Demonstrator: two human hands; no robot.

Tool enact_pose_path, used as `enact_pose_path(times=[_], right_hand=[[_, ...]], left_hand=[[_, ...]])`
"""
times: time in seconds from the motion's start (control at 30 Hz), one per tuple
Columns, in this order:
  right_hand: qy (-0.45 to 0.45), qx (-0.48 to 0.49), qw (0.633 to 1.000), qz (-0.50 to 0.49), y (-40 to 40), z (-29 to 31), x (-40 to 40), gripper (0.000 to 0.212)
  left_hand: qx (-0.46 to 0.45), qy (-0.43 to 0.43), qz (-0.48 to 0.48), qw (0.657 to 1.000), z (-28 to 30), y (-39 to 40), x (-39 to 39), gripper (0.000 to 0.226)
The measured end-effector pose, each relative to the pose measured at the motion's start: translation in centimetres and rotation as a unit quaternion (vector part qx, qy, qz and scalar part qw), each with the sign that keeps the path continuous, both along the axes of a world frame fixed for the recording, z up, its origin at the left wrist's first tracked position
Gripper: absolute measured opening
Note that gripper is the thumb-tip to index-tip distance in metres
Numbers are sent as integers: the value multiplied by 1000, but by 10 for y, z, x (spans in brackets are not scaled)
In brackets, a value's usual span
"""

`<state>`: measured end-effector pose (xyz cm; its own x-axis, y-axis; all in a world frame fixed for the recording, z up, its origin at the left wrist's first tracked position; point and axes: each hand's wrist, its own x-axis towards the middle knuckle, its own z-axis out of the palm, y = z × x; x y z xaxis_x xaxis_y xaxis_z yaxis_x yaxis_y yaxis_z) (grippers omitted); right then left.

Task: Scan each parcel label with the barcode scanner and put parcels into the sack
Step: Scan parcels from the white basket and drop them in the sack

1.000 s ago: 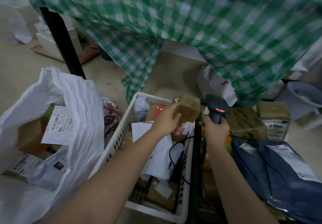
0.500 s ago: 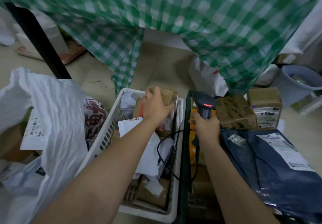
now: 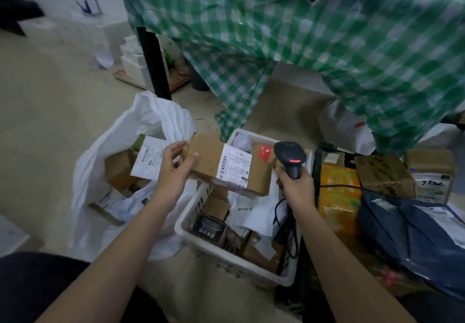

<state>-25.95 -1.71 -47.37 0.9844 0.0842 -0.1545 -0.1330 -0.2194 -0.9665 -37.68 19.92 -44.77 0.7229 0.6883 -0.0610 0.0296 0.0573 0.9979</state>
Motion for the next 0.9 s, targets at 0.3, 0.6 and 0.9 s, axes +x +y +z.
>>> enact_pose_path(times=[0.3, 0.6, 0.9], right_hand=[[26, -38, 996, 74, 43, -8, -69, 20], [-34, -29, 994, 99, 39, 23, -79, 16], [80, 62, 993, 62, 41, 17, -92, 31]], left_hand=[[-96, 122, -57, 986, -4, 32, -92, 65], [25, 162, -115, 980, 16, 45, -77, 74], [48, 167, -235, 956, 4, 15, -34, 68]])
